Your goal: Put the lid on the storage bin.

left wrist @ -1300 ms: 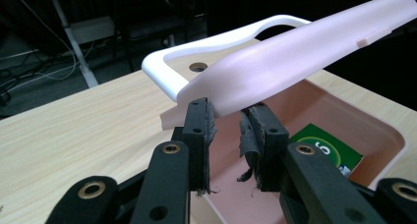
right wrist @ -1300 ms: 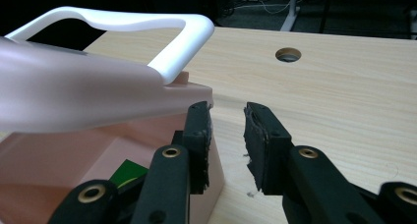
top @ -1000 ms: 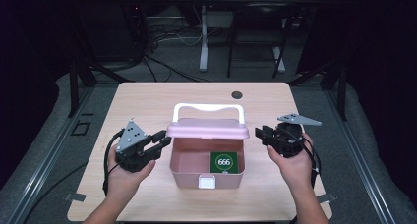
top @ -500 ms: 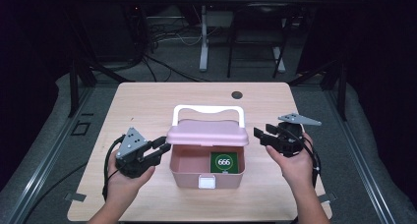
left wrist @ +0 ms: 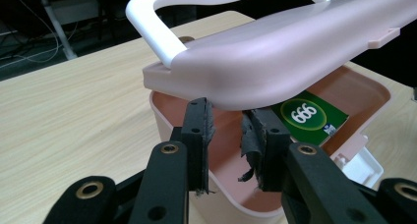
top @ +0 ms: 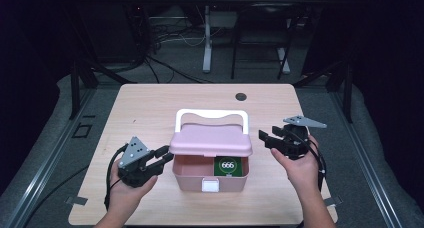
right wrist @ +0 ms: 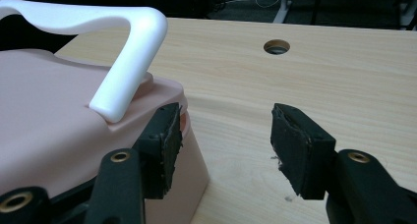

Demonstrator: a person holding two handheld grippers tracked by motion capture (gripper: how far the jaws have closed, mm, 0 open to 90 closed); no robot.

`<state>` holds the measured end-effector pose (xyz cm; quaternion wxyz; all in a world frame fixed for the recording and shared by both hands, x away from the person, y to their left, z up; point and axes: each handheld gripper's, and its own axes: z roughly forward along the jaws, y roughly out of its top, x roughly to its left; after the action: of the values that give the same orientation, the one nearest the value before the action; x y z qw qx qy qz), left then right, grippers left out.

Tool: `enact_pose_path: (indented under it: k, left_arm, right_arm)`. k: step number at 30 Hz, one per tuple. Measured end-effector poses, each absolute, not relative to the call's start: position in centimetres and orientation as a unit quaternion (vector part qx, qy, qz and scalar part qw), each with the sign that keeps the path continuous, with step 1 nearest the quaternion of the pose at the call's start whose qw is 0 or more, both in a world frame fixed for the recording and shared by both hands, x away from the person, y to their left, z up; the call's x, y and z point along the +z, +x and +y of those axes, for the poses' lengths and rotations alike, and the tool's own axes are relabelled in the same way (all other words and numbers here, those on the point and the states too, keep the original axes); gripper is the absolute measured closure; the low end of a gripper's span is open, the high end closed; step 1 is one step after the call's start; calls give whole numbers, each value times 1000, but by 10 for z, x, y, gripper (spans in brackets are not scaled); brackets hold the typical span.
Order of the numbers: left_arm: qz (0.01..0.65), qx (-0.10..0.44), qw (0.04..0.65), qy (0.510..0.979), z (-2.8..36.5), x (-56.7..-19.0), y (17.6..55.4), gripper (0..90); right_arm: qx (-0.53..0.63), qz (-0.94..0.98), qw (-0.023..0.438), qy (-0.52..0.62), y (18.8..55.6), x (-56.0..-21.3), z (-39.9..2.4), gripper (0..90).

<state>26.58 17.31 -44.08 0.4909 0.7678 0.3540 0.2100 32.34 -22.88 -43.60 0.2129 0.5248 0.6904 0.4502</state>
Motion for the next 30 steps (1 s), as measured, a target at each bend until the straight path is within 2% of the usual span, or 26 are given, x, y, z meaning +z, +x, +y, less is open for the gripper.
enact_pose_path:
  k: [30]
  left_arm:
    - [352, 198, 486, 775, 176, -467, 250, 718]
  right_arm:
    - [442, 696, 211, 525, 324, -439, -227, 431]
